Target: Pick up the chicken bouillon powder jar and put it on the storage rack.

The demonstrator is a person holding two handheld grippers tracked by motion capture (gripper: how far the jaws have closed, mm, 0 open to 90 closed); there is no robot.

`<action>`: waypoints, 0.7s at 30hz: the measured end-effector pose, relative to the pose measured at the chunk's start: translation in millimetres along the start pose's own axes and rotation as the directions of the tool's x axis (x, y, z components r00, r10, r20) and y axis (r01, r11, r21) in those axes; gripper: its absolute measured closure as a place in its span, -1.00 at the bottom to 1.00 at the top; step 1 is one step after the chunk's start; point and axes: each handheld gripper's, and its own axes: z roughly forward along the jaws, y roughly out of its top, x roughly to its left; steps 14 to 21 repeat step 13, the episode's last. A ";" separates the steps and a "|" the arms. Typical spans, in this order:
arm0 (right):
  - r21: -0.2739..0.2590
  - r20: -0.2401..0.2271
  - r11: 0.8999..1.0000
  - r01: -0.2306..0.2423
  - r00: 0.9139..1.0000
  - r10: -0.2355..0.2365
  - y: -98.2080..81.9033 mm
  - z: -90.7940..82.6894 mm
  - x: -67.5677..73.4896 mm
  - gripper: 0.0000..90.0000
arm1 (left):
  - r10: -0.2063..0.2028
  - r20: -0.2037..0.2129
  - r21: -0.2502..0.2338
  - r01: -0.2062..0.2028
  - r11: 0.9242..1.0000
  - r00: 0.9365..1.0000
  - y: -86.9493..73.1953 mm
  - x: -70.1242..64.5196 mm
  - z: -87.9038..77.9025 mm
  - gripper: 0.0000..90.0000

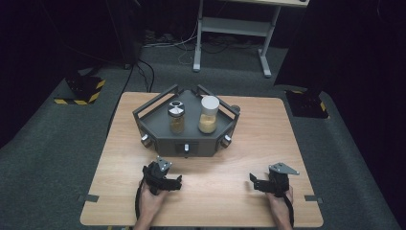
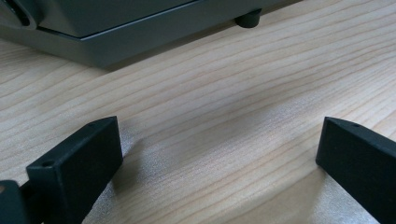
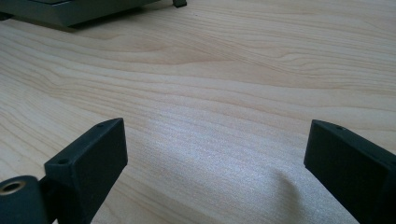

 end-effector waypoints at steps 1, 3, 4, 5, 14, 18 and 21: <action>0.000 -0.001 1.000 -0.002 1.000 0.002 -0.1 0.0 -0.4 -0.88 | 0.000 0.000 0.000 0.000 1.000 1.000 0.0 0.0 0.0 -0.99; 0.000 -0.003 1.000 -0.005 1.000 0.005 0.0 0.0 -1.1 -0.88 | 0.000 0.000 0.000 0.000 1.000 1.000 0.0 -0.1 0.0 -0.99; 0.001 -0.003 1.000 -0.005 1.000 0.005 0.1 0.1 -1.2 -0.88 | 0.000 0.000 0.000 0.000 1.000 1.000 0.0 -0.1 0.0 -0.99; 0.001 -0.002 1.000 -0.005 1.000 0.005 0.2 0.1 -1.1 -0.88 | 0.000 -0.001 0.000 0.000 1.000 1.000 0.0 -0.1 0.0 -0.99; 0.009 -0.005 1.000 -0.020 1.000 0.020 1.4 0.7 -2.9 -0.88 | 0.000 0.000 0.001 0.000 1.000 1.000 0.2 -0.1 -0.1 -0.99; 0.009 -0.005 1.000 -0.020 1.000 0.020 1.4 0.7 -2.9 -0.88 | 0.000 0.000 0.001 0.000 1.000 1.000 0.2 -0.1 -0.1 -0.99; 0.009 -0.005 1.000 -0.020 1.000 0.020 1.4 0.7 -2.9 -0.88 | 0.000 0.000 0.001 0.000 1.000 1.000 0.2 -0.1 -0.1 -0.99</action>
